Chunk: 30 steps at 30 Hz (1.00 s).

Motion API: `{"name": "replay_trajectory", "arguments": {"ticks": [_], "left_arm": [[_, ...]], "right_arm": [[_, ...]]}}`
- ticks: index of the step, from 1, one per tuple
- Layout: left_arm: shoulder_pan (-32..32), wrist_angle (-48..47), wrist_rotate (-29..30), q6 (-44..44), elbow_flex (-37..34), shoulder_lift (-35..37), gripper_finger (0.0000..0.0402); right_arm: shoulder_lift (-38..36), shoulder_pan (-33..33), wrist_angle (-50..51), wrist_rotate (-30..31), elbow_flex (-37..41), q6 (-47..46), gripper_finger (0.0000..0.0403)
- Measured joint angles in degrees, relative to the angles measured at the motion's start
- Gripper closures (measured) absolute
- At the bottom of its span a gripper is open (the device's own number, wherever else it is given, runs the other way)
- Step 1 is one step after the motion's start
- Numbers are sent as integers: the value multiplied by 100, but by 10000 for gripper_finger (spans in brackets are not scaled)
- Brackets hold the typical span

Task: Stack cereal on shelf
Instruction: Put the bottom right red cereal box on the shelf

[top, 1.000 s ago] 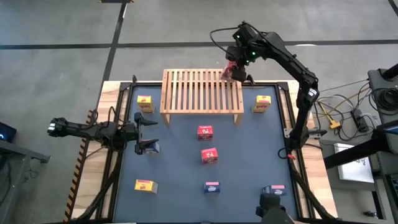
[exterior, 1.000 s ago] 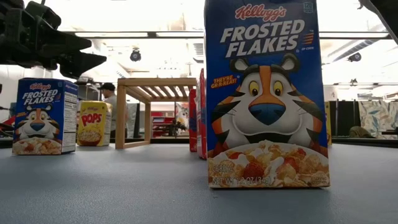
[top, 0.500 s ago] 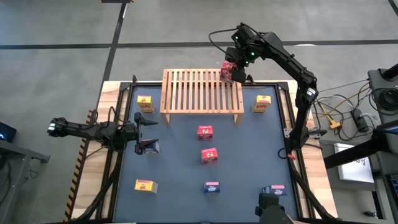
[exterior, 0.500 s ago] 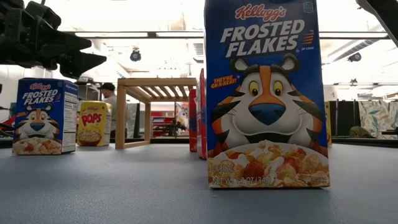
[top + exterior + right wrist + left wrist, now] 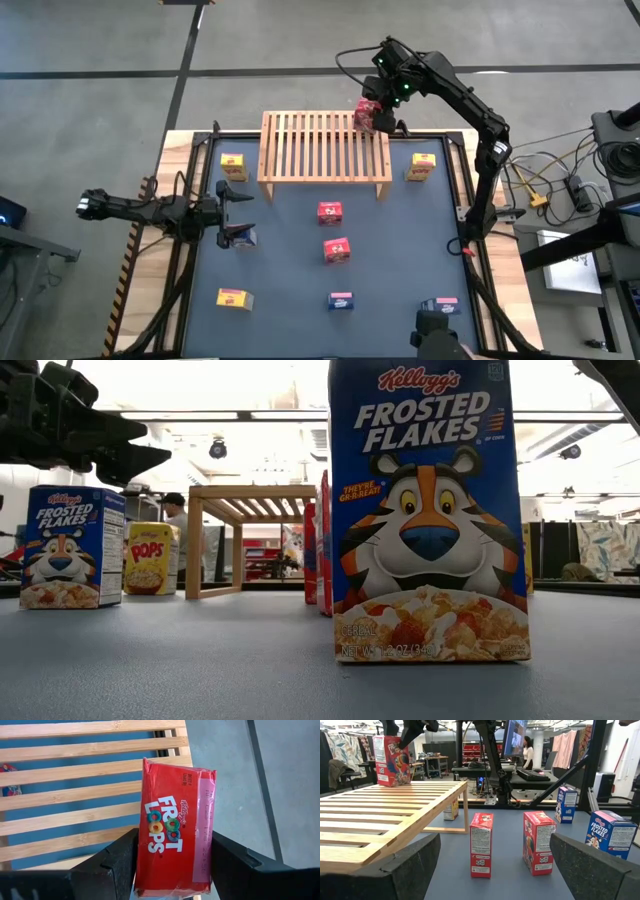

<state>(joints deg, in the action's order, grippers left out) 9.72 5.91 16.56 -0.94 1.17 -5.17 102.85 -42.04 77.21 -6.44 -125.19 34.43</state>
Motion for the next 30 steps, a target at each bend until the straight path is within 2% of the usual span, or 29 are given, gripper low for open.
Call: {"name": "replay_trajectory", "arguments": {"ticks": [13,30], "left_arm": [[0,0,2,-1,0,0,43],[-2,1,1,0,0,-2,43]], "right_arm": [[0,0,-176,2,2,-294,200],[0,0,-254,4,2,-227,200]]}}
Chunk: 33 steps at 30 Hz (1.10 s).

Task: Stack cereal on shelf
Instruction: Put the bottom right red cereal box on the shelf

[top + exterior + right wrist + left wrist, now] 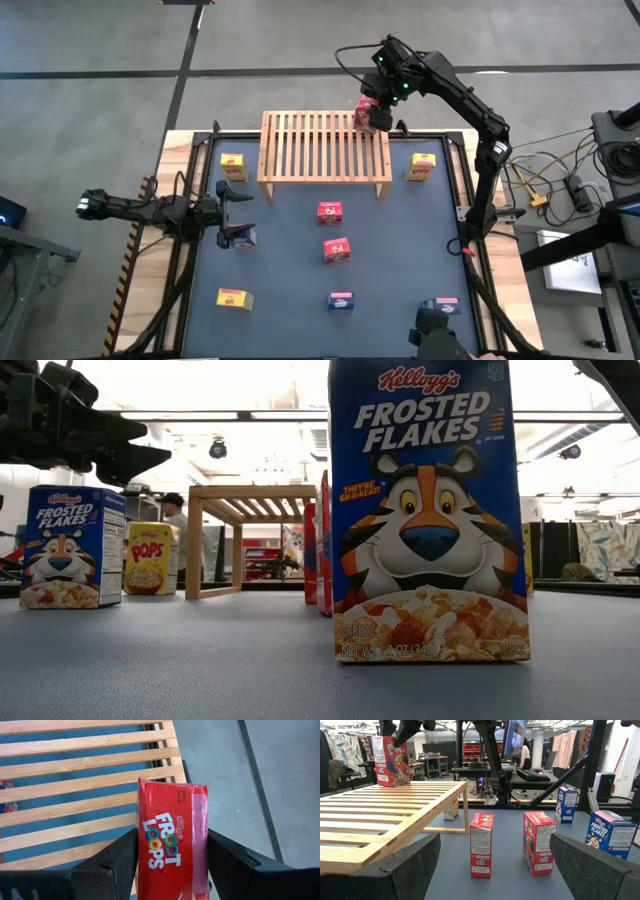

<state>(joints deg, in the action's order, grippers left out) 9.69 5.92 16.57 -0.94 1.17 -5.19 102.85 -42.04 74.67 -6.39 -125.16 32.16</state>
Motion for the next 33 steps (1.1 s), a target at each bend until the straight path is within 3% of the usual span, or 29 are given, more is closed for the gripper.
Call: {"name": "replay_trajectory", "arguments": {"ticks": [33], "left_arm": [[0,-1,1,1,0,0,43]], "right_arm": [[-9,0,2,-4,2,-65,199]]}}
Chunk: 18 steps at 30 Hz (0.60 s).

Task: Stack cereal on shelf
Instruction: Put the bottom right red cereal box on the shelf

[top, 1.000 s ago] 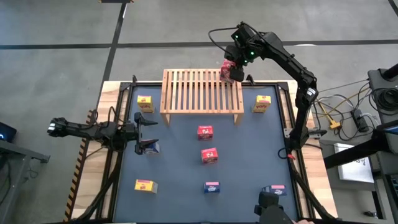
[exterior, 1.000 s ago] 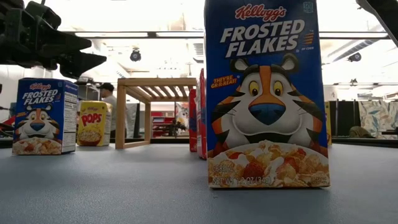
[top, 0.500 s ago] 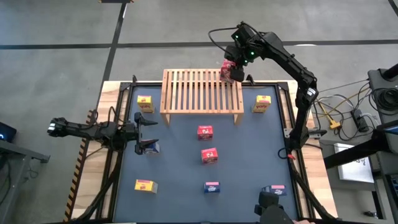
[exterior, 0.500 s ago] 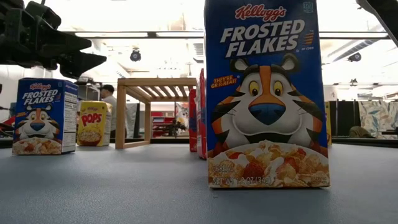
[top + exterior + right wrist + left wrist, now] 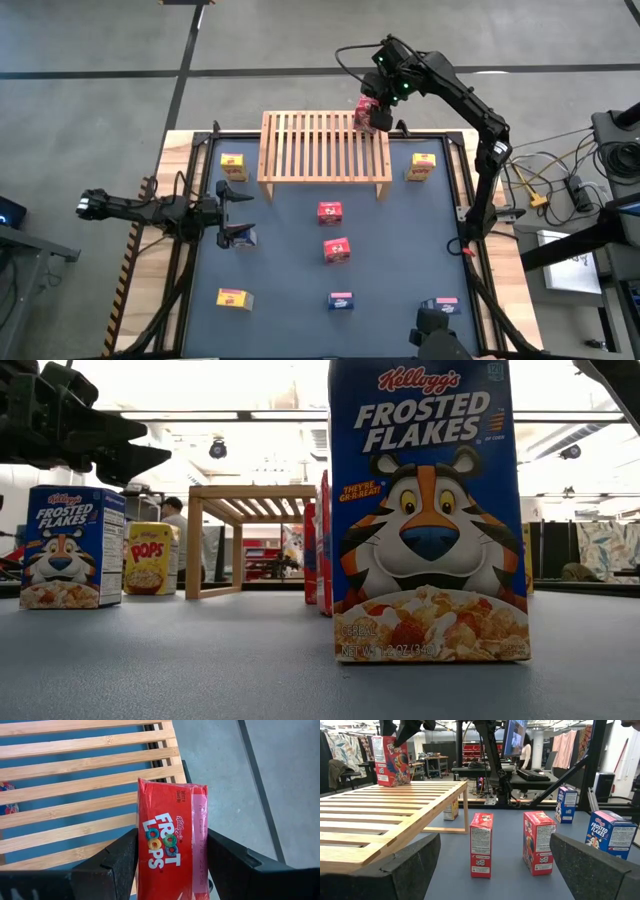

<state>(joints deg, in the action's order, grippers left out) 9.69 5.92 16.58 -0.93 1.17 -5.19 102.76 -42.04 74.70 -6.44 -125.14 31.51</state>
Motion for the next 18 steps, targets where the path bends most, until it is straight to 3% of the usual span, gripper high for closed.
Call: {"name": "replay_trajectory", "arguments": {"ticks": [7,18], "left_arm": [[2,0,-2,0,0,0,43],[0,0,0,-2,0,2,43]], "right_arm": [[0,0,0,-62,0,4,196],[-44,0,2,-155,0,64,136]]}}
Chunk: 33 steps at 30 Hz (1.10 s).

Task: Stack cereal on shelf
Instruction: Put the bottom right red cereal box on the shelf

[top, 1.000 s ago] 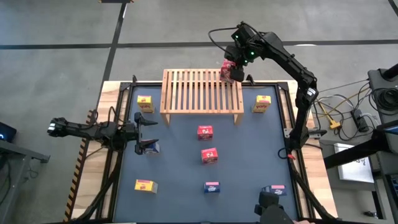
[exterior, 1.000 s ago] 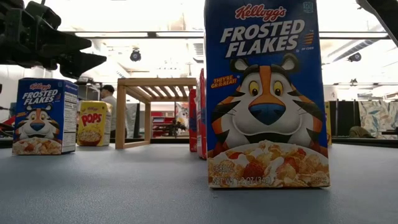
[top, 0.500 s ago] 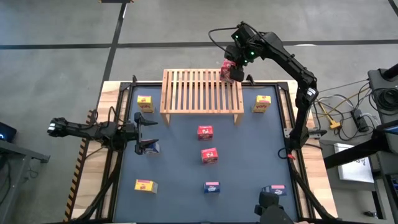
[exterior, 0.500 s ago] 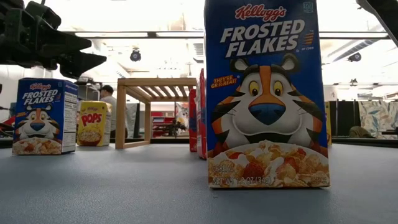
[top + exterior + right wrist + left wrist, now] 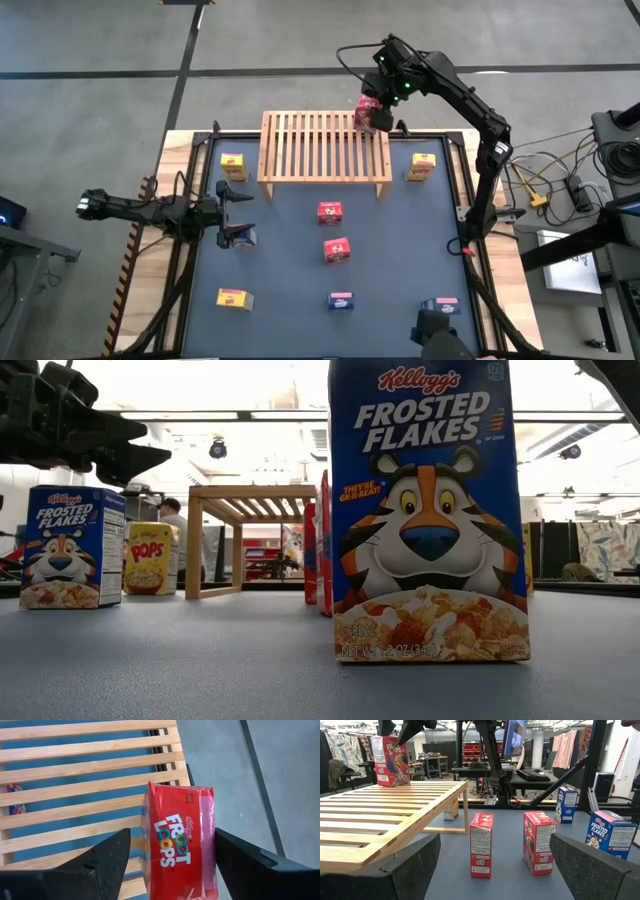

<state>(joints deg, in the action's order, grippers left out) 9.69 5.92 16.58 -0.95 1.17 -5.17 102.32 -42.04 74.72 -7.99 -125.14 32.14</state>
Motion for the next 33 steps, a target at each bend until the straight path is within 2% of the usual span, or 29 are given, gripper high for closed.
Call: {"name": "replay_trajectory", "arguments": {"ticks": [25,29,33], "left_arm": [[0,1,0,0,0,-2,43],[0,-1,-2,0,0,-2,43],[0,1,-2,0,0,-2,43]], "right_arm": [[-656,-36,120,-177,46,-283,127],[-996,-216,-28,-803,361,-300,133],[-1570,-537,-649,-1669,1178,-227,141]]}}
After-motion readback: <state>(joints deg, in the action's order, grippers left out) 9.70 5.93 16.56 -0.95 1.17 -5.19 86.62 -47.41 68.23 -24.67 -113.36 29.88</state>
